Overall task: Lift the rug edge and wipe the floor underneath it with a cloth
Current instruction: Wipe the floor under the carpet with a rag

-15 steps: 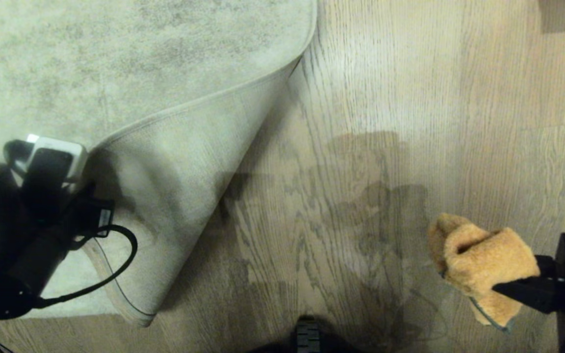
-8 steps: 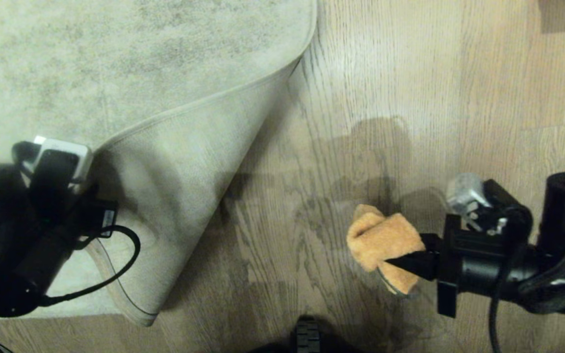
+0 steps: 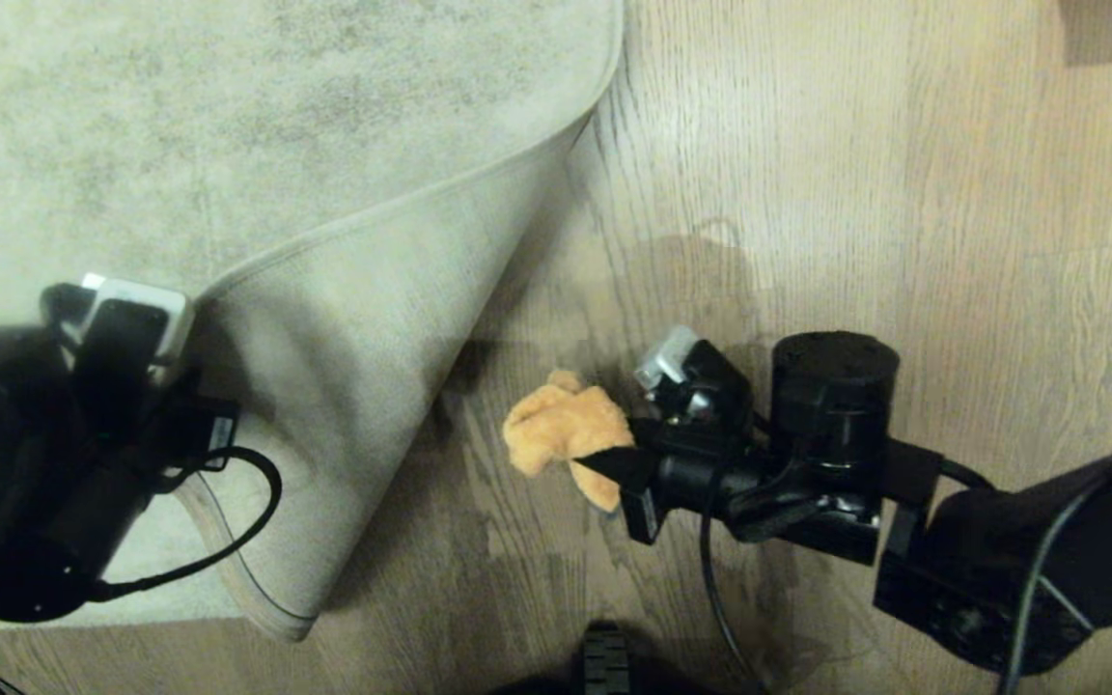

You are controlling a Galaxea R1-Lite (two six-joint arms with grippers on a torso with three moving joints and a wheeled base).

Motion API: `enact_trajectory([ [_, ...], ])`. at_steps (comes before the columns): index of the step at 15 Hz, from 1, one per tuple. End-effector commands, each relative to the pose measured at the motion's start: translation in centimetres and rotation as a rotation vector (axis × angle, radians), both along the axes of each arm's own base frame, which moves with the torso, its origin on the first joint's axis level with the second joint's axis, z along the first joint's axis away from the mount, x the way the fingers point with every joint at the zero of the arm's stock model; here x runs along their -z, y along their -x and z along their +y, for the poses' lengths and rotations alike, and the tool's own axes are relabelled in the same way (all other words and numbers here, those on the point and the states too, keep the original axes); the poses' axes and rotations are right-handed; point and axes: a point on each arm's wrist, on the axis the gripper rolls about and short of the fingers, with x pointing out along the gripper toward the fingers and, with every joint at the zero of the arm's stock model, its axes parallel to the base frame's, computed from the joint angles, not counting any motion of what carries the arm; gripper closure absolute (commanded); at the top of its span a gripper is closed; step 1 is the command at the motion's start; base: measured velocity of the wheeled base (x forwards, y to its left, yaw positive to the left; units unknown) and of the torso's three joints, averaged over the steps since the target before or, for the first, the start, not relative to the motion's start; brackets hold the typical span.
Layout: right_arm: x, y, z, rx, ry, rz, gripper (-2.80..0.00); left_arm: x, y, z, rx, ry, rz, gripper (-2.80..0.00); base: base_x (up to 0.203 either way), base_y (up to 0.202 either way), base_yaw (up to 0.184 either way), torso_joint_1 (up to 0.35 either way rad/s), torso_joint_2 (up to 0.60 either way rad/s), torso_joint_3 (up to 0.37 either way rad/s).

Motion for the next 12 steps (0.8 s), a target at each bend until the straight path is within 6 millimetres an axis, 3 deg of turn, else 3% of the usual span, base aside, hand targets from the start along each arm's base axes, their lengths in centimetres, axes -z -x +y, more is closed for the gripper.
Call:
enact_trajectory([
  [1, 2.5, -1.6, 3.0, -0.027, 0.018, 0.021, 0.00, 0.0, -0.1, 0.0, -0.005, -0.002, -0.001, 0.00, 0.000, 0.000, 0.000, 0.000, 0.00, 0.000],
  [5, 4.1, -2.5, 7.1, -0.057, -0.037, 0.029, 0.00, 0.1, -0.1, 0.0, -0.005, -0.003, 0.001, 0.00, 0.000, 0.000, 0.000, 0.000, 0.00, 0.000],
  [12, 6.5, -5.2, 10.4, -0.048, -0.107, -0.005, 0.00, 0.3, 0.0, 0.0, -0.011, -0.006, 0.010, 0.00, 0.000, 0.000, 0.000, 0.000, 0.00, 0.000],
])
